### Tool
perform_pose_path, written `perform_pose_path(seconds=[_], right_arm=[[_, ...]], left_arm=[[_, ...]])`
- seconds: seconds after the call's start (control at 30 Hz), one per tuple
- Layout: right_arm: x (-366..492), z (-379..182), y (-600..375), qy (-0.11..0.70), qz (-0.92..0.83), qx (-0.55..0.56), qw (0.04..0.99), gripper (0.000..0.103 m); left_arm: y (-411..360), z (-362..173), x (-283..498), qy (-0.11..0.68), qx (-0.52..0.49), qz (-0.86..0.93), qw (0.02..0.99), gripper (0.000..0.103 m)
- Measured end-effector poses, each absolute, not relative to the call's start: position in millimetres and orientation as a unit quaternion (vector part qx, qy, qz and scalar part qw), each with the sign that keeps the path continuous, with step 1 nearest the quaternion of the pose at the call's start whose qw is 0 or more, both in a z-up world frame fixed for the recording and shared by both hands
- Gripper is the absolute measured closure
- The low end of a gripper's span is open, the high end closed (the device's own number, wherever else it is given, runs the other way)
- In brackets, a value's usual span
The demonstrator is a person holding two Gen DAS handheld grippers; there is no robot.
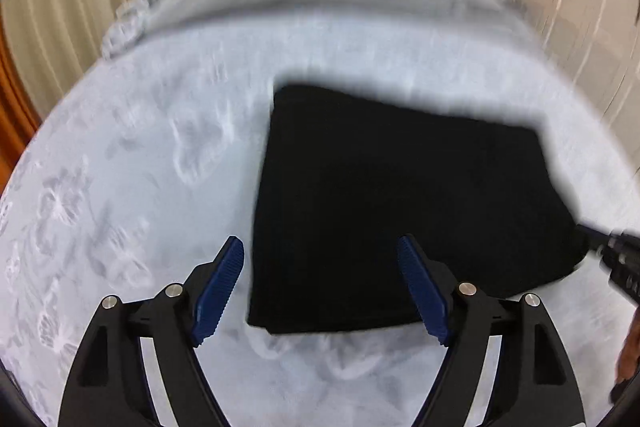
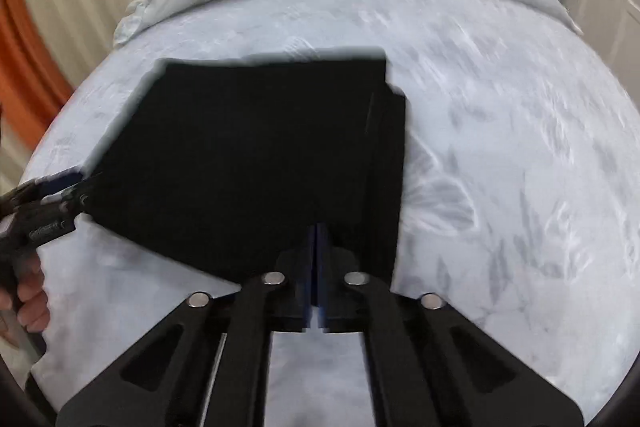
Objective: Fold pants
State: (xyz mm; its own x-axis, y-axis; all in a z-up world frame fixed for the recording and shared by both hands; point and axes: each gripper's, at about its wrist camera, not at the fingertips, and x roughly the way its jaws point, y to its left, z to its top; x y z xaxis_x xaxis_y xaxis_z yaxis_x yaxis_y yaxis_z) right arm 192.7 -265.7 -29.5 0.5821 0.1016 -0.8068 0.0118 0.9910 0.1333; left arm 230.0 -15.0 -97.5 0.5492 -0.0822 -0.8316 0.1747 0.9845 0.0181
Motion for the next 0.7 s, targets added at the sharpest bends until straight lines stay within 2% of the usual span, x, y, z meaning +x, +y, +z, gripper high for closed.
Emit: perform_pose_path(seconds=[0.07, 0.13, 0.27, 0.43, 0.7], right_arm=[[181.3, -10.3, -271.0, 0.451, 0.005, 0.083, 0.889, 0.103], [163.1, 15.8, -267.8, 0.411, -0.02, 0.06, 0.909, 0.1], [116.7, 54.9, -260.6, 0.351, -0.038, 0.079, 0.932, 0.098], [80.7, 48.4, -258.7, 0.344, -0.052, 0.084, 0.934, 0.098], [18.7, 20.9, -235.8, 0.372, -0.057, 0.075, 0.924, 0.098]], left_arm=[[-7.6, -110.1, 226.7, 0.476, 0.032, -0.071, 0.876, 0.029], [-5.4, -96.3, 215.3, 0.461, 0.042, -0.071, 0.883, 0.03], [-7.1, -45.3, 170.7, 0.373, 0.086, -0.044, 0.923, 0.029], [-1.0, -18.0, 117.4, 0.347, 0.089, -0.026, 0.933, 0.028], [24.7, -33.3, 61.1, 0.361, 0.065, -0.008, 0.93, 0.027]])
